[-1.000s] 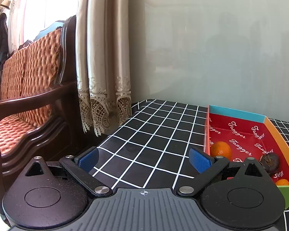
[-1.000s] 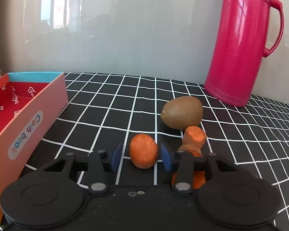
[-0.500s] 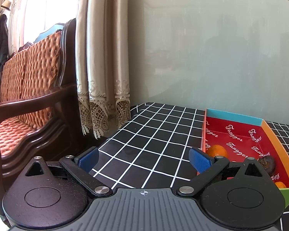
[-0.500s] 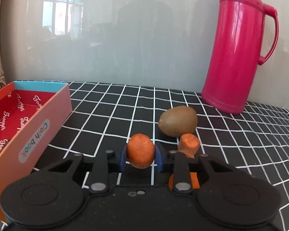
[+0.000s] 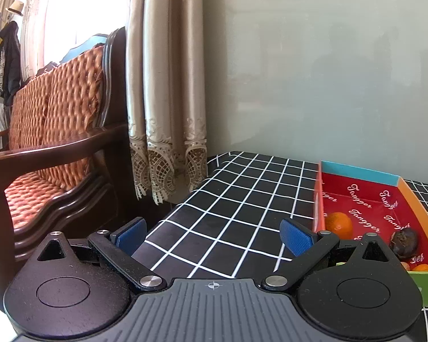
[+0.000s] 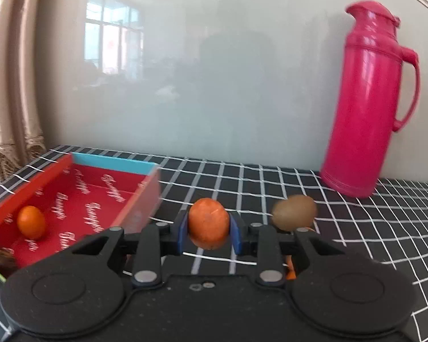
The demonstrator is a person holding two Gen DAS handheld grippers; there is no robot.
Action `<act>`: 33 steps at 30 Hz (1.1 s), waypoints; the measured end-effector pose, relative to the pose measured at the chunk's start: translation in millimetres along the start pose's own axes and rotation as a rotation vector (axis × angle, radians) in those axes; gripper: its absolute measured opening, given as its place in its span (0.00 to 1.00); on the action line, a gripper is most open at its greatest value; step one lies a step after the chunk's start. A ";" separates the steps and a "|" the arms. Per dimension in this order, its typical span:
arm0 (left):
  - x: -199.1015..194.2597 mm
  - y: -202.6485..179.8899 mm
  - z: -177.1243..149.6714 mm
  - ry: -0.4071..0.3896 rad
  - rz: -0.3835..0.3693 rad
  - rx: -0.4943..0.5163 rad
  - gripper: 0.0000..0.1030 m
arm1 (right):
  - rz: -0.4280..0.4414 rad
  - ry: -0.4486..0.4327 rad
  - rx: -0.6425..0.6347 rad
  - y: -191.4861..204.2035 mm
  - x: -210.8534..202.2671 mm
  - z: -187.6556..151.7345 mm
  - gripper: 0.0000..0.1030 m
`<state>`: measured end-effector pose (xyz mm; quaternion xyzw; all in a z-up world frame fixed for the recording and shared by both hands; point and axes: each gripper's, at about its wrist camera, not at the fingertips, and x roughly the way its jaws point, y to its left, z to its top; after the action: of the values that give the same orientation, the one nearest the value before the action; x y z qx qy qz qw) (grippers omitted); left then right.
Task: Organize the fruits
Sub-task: 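Carry the carrot chunk in the right gripper into the box and release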
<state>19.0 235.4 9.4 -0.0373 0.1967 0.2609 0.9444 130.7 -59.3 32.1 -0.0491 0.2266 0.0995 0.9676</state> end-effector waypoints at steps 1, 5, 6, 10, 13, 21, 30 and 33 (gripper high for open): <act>0.3 2.1 0.4 -0.001 0.003 -0.002 0.96 | 0.009 -0.004 -0.003 3.5 -2.3 1.3 0.28; 0.0 6.7 0.7 -0.004 0.007 -0.005 0.96 | 0.050 -0.013 -0.013 20.1 -4.6 4.8 0.28; 0.2 7.6 0.8 -0.004 0.008 -0.003 0.96 | 0.059 -0.014 -0.014 24.2 -4.6 5.0 0.28; 1.6 12.4 0.5 -0.003 0.019 -0.002 0.96 | 0.100 -0.015 -0.019 41.5 -3.1 6.0 0.28; 3.4 17.8 0.8 0.000 0.028 -0.010 0.96 | 0.127 -0.014 -0.030 54.4 -3.3 4.7 0.28; 3.2 28.8 0.2 0.000 0.049 -0.001 0.96 | 0.170 -0.002 -0.060 81.8 0.9 0.4 0.28; 4.3 41.4 -1.2 0.015 0.078 0.002 0.96 | 0.211 0.021 -0.072 102.2 6.6 -3.8 0.28; 3.7 41.8 -1.3 0.014 0.079 0.000 0.96 | 0.219 0.037 -0.086 108.8 9.4 -6.9 0.28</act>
<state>0.3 272.9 8.1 -0.0313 0.2047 0.2975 0.9320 112.6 47.4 16.3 -0.0674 0.2441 0.2131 0.9436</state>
